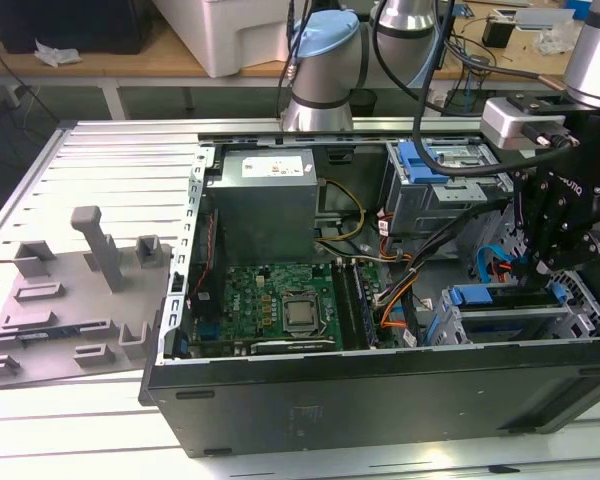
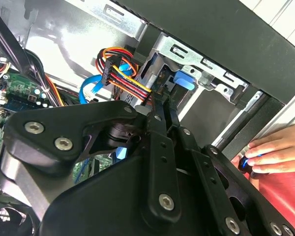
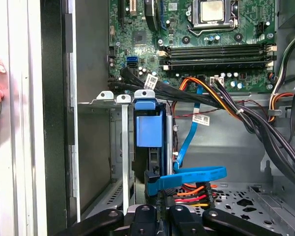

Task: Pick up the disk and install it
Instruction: 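Insert the first disk wire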

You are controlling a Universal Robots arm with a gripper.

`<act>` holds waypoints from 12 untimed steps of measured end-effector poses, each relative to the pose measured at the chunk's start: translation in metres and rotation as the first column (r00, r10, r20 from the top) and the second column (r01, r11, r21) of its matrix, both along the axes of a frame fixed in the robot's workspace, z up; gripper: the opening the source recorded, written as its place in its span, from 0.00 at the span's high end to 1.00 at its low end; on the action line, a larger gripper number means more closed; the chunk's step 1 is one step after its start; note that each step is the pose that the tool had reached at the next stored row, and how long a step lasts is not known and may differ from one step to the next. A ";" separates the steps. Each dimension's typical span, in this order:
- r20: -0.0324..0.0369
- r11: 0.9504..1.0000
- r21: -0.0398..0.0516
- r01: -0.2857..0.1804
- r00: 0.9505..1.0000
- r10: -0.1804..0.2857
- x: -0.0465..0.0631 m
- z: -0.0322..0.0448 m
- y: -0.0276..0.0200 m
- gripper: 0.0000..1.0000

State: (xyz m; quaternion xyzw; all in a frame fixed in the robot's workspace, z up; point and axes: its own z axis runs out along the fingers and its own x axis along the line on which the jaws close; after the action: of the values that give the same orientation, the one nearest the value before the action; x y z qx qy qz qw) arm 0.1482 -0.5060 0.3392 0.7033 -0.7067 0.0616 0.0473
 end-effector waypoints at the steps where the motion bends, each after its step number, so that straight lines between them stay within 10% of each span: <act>1: 0.000 1.000 0.000 0.000 1.000 0.000 0.000 0.0005 0.0000 0.83; 12: 0.002 1.000 0.001 0.000 1.000 0.000 -0.001 0.0032 0.0000 0.83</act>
State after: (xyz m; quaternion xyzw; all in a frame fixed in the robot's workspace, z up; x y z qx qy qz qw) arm 0.1475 -0.5060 0.3424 0.7032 -0.7068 0.0621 0.0464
